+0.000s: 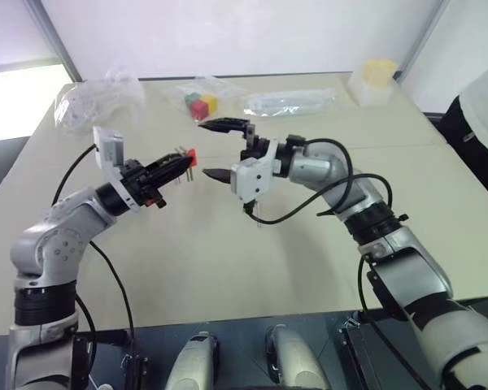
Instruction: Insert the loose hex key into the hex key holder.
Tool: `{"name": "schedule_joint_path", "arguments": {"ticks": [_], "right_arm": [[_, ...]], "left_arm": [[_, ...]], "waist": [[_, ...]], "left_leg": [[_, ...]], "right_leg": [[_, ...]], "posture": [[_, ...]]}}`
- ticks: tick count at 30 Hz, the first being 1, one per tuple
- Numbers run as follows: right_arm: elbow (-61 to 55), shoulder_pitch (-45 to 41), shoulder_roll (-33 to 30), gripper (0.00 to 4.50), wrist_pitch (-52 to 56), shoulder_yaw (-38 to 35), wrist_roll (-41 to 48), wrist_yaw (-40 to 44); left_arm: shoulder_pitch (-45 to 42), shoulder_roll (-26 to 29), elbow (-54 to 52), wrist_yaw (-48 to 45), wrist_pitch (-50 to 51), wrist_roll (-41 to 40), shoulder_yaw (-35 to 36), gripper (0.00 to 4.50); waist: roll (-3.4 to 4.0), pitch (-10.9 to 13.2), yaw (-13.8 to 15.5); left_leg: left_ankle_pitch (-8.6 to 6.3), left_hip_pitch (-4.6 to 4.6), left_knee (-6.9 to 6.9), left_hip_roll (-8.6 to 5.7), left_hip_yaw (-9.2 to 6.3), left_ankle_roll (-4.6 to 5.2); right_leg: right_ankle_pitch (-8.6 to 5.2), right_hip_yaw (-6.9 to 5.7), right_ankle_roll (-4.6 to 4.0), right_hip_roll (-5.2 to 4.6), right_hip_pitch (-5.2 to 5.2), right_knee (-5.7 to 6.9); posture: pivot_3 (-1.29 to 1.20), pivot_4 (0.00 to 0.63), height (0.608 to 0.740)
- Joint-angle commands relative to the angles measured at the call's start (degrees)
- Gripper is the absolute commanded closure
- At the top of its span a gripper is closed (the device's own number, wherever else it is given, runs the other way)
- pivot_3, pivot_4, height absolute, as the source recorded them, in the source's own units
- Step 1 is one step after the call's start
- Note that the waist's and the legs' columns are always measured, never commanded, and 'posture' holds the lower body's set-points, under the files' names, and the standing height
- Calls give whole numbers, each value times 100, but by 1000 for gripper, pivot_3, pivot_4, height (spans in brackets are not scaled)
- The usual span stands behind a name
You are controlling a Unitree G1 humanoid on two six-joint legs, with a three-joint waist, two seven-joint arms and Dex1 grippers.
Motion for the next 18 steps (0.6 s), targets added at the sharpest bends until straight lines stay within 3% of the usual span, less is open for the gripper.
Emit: {"name": "schedule_joint_path", "arguments": {"ticks": [1,4,9,15,18], "right_arm": [[-32,58,-30,41,905,-356,679,485],[-113,256,21,41,2900,-644,1162,927],[-572,94,390,41,6587,-1090,1587,849],[-1345,-18,647,41,8545,-1058,1588,422],[-1400,-160,945,41,10000,-1466,1931,166]], "left_arm": [[62,318,-261,-185,208,-256,286,4279],[80,570,-329,-303,441,-464,394,4279],[45,732,-315,-358,589,-570,439,4279],[23,750,-276,-413,605,-504,370,4279],[-18,752,-211,-423,595,-437,331,4279]], "waist": [[0,0,-1],[0,0,10],[2,1,13],[3,2,6],[3,2,8]], "left_leg": [[0,0,0,0,0,0],[0,-1,1,6,-2,0],[0,-29,14,4,-6,0],[3,-89,0,2,-5,-4],[3,-100,0,2,-4,-4]], "right_leg": [[0,0,0,1,0,0],[0,-1,-1,0,2,0],[-11,-4,-21,-6,-17,1],[3,-4,-1,-3,-102,19],[3,-4,-1,-6,-109,17]], "posture": [[0,150,740],[0,150,740],[0,150,740],[0,150,740],[0,150,740]]}}
